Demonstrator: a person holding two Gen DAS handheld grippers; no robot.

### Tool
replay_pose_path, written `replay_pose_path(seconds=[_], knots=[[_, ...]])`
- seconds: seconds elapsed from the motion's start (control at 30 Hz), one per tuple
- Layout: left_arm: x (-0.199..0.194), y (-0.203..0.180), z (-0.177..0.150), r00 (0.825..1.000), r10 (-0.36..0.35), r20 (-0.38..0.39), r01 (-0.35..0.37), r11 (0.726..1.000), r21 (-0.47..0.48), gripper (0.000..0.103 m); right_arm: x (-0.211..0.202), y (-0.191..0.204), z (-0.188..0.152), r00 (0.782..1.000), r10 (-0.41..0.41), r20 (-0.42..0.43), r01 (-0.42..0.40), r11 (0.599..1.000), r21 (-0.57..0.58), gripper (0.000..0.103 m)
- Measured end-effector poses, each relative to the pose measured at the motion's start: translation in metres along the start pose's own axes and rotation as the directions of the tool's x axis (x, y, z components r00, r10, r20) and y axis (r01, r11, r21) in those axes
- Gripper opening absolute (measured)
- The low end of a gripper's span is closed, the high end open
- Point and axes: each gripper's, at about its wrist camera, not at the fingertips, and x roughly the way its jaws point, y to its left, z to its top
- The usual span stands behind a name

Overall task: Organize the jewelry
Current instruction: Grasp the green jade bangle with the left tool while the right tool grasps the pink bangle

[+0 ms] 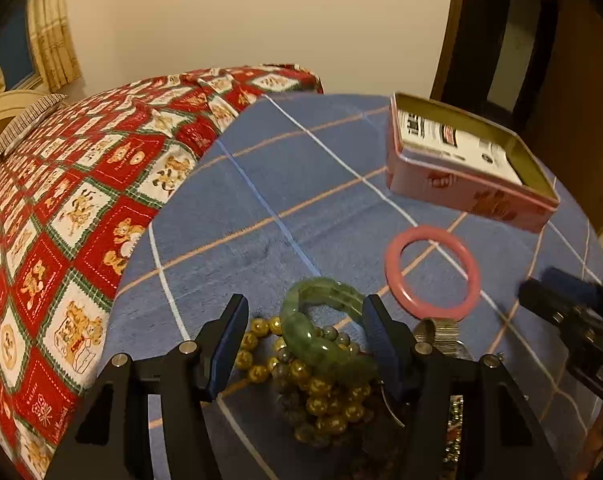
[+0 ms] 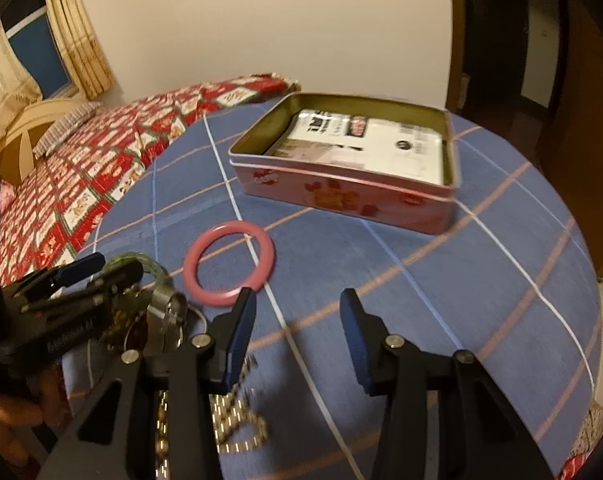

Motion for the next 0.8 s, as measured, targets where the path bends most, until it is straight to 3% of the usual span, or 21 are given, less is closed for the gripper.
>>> replay_pose_path(seconds=[0.1, 0.17, 0.2, 0.23, 0.43, 0.5, 0.57, 0.8], knots=[[0.006, 0.003, 0.001, 0.998, -0.059, -0.021, 0.059, 0.998, -0.01, 0.036, 0.017, 0.007, 0.009, 1.0, 0.006, -0.03, -0.007, 0.999, -0.034, 0.037], [0.006, 0.002, 0.002, 0.998, -0.064, -0.017, 0.065, 0.998, 0.014, 0.03, 0.03, 0.013, 0.012, 0.999, 0.003, -0.051, -0.006, 0.998, -0.066, 0.036], [0.007, 0.001, 0.002, 0.997, -0.074, -0.017, 0.074, 0.997, 0.023, 0.018, 0.036, 0.015, 0.013, 0.998, -0.001, -0.061, -0.004, 0.997, -0.078, 0.036], [0.01, 0.002, 0.002, 0.996, -0.088, -0.029, 0.089, 0.996, 0.026, 0.014, 0.039, 0.015, 0.015, 0.998, 0.003, -0.065, -0.008, 0.996, -0.084, 0.036], [0.015, 0.003, 0.006, 0.991, -0.135, 0.013, 0.134, 0.99, 0.031, 0.012, 0.052, 0.024, 0.021, 0.998, -0.014, -0.063, 0.005, 0.989, -0.151, 0.032], [0.014, 0.004, 0.009, 0.989, -0.143, 0.025, 0.142, 0.989, 0.031, 0.012, 0.055, 0.026, 0.022, 0.998, -0.037, -0.047, 0.028, 0.982, -0.186, 0.016], [0.01, 0.005, 0.013, 0.987, -0.153, 0.052, 0.152, 0.988, 0.021, 0.012, 0.055, 0.025, 0.023, 0.999, -0.04, -0.036, 0.032, 0.978, -0.205, 0.014], [-0.016, 0.005, 0.033, 0.972, -0.181, 0.149, 0.182, 0.983, 0.006, 0.012, 0.041, 0.005, 0.028, 0.999, 0.052, 0.0, -0.052, 0.995, -0.084, 0.013]])
